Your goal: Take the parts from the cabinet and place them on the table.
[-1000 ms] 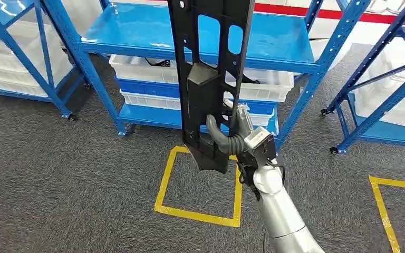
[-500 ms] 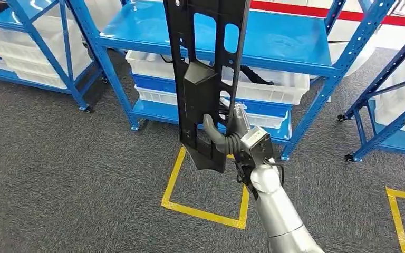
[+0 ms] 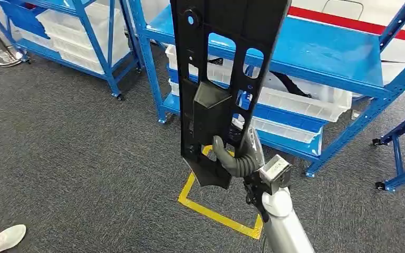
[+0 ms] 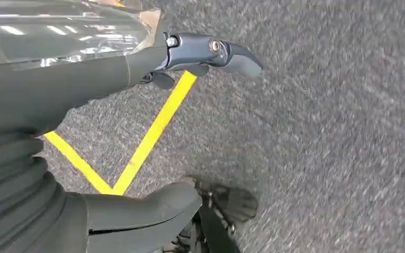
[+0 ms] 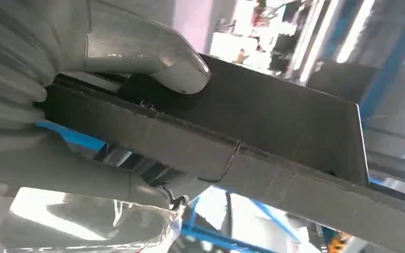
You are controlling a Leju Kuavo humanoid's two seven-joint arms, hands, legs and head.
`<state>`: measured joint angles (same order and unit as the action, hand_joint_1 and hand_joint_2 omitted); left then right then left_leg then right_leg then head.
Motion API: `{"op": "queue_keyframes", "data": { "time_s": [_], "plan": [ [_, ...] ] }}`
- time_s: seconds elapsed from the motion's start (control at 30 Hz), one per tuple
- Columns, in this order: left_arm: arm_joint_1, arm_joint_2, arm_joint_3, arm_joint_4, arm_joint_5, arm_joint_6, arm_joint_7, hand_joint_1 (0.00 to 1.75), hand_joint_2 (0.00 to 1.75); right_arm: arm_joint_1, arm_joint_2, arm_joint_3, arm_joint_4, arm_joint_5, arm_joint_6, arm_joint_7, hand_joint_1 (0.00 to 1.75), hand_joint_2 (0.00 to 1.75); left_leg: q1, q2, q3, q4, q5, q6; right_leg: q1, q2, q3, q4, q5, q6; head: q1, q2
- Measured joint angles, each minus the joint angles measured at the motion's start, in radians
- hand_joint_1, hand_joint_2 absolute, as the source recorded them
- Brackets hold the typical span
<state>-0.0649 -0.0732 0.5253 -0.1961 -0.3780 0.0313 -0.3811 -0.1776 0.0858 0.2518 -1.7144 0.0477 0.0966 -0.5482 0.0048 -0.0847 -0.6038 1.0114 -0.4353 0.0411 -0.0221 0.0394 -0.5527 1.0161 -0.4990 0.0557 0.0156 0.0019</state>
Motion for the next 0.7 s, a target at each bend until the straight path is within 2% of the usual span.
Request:
{"op": "queue_keyframes", "data": {
  "time_s": [0.03,0.07,0.13,0.17,0.2,0.23,0.3,0.33,0.37,0.4,0.43,0.47,0.5,0.53,0.57,0.6,0.63,0.67,0.7],
  "plan": [
    [-0.001,0.005,0.001,0.0,0.0,0.0,0.001,0.0,1.75,0.005,0.001,-0.002,-0.013,0.001,0.006,0.0,1.75,1.75,-0.007,-0.008,-0.004,0.005,-0.003,-0.006,0.005,-0.005,0.004,-0.003,0.003,-0.011,0.0,0.0],
    [0.0,0.006,0.002,0.0,0.002,0.0,0.006,0.0,1.75,0.009,0.0,-0.004,-0.023,0.001,0.012,0.0,1.75,1.75,-0.008,-0.008,-0.008,0.004,-0.001,-0.01,0.005,-0.011,0.003,-0.002,0.007,-0.018,-0.001,0.0],
    [0.006,0.006,0.012,0.0,0.011,0.005,0.021,0.0,1.75,0.012,0.002,-0.005,-0.028,0.001,0.027,0.0,1.75,1.75,-0.002,-0.012,-0.01,0.0,0.006,-0.02,0.009,-0.016,0.002,0.0,0.011,-0.026,-0.002,0.0],
    [0.008,0.006,0.016,0.0,0.011,0.008,0.026,0.0,1.75,0.011,0.002,-0.005,-0.029,0.001,0.032,0.0,1.75,1.75,0.0,-0.013,-0.013,0.004,0.003,-0.023,-0.001,-0.022,0.002,-0.005,0.017,-0.036,-0.002,0.0],
    [0.009,0.003,0.018,0.0,0.011,0.013,0.027,0.0,1.75,0.011,0.003,-0.005,-0.03,0.001,0.035,0.0,1.75,1.75,-0.003,0.029,-0.018,0.023,-0.016,-0.03,-0.002,-0.029,0.003,-0.006,0.019,-0.04,-0.002,0.0],
    [0.009,0.001,0.018,0.0,0.011,0.014,0.029,0.0,1.75,0.01,0.005,-0.005,-0.03,0.0,0.038,0.0,1.75,1.75,-0.002,0.059,-0.04,0.076,-0.053,-0.036,-0.001,-0.037,0.003,-0.006,0.018,-0.049,-0.009,0.0],
    [0.006,-0.005,0.018,0.0,0.005,0.02,0.029,0.0,1.75,0.011,0.004,-0.008,-0.03,-0.003,0.04,-0.003,1.75,1.75,0.004,0.077,-0.116,0.239,-0.135,-0.045,0.003,-0.056,0.001,-0.006,0.017,-0.051,-0.009,0.0],
    [0.007,-0.007,0.017,0.0,-0.002,0.023,0.028,0.0,1.75,0.011,0.002,-0.011,-0.03,-0.008,0.04,-0.008,1.75,1.75,0.006,0.078,-0.148,0.307,-0.158,-0.048,0.004,-0.067,0.0,-0.006,0.017,-0.051,-0.01,0.0],
    [0.008,-0.008,0.017,0.0,-0.014,0.025,0.028,0.0,1.75,0.013,-0.001,-0.016,-0.03,-0.016,0.04,-0.013,1.75,1.75,0.008,0.08,-0.156,0.325,-0.154,-0.048,0.004,-0.077,0.0,-0.006,0.017,-0.05,-0.01,0.0],
    [0.008,-0.01,0.016,0.0,-0.022,0.027,0.027,0.0,1.75,0.016,-0.003,-0.021,-0.031,-0.024,0.04,-0.018,1.75,1.75,0.008,0.082,-0.142,0.298,-0.132,-0.047,0.004,-0.086,0.0,-0.005,0.017,-0.05,-0.01,0.0],
    [0.009,-0.012,0.015,0.0,-0.03,0.029,0.024,0.0,1.75,0.02,-0.008,-0.03,-0.034,-0.033,0.041,-0.022,1.75,1.75,0.008,0.086,-0.105,0.227,-0.093,-0.045,0.004,-0.096,0.001,-0.005,0.016,-0.05,-0.01,0.0],
    [0.008,-0.013,0.015,0.0,-0.032,0.03,0.022,0.0,1.75,0.023,-0.012,-0.036,-0.037,-0.038,0.043,-0.026,1.75,1.75,0.008,0.097,-0.051,0.13,-0.052,-0.04,0.004,-0.104,0.002,-0.005,0.016,-0.049,-0.01,0.0],
    [0.008,-0.014,0.014,0.0,-0.035,0.032,0.019,0.0,1.75,0.026,-0.016,-0.043,-0.042,-0.042,0.044,-0.031,1.75,1.75,0.005,0.13,0.001,0.042,-0.023,-0.032,0.006,-0.11,0.003,-0.005,0.016,-0.049,-0.01,0.0],
    [0.005,-0.015,0.014,0.0,-0.043,0.035,0.017,0.0,1.75,0.032,-0.019,-0.05,-0.048,-0.048,0.046,-0.038,1.75,1.75,-0.005,0.151,0.016,0.007,-0.03,-0.032,0.018,-0.116,-0.001,-0.002,0.012,-0.044,-0.01,0.0],
    [0.004,-0.017,0.013,0.0,-0.05,0.038,0.014,0.0,1.75,0.039,-0.025,-0.06,-0.053,-0.057,0.051,-0.047,1.75,1.75,-0.006,0.137,0.011,0.008,-0.026,-0.024,0.018,-0.123,-0.001,-0.005,0.013,-0.041,-0.005,0.0],
    [0.005,-0.018,0.011,0.0,-0.054,0.04,0.014,0.0,1.75,0.045,-0.027,-0.067,-0.056,-0.062,0.053,-0.053,1.75,1.75,-0.008,0.13,0.009,0.008,-0.026,-0.023,0.018,-0.131,0.0,-0.005,0.013,-0.04,-0.004,0.0],
    [0.007,-0.019,0.011,0.0,-0.057,0.042,0.014,0.0,1.75,0.049,-0.031,-0.074,-0.059,-0.066,0.057,-0.056,1.75,1.75,-0.012,0.12,0.005,0.007,-0.025,-0.017,0.015,-0.14,0.003,-0.01,0.014,-0.036,-0.004,0.0],
    [0.008,-0.02,0.011,0.0,-0.061,0.042,0.014,0.0,1.75,0.051,-0.033,-0.08,-0.064,-0.071,0.061,-0.058,1.75,1.75,-0.012,0.111,0.01,-0.004,-0.018,-0.008,0.019,-0.148,0.008,-0.012,0.013,-0.027,-0.005,0.0],
    [0.009,-0.024,0.01,0.0,-0.061,0.042,0.014,0.0,1.75,0.052,-0.037,-0.087,-0.069,-0.073,0.062,-0.059,1.75,1.75,-0.002,0.105,0.018,-0.014,-0.009,0.0,0.016,-0.115,-0.004,0.004,0.001,-0.023,-0.002,0.0]
  ]
}}
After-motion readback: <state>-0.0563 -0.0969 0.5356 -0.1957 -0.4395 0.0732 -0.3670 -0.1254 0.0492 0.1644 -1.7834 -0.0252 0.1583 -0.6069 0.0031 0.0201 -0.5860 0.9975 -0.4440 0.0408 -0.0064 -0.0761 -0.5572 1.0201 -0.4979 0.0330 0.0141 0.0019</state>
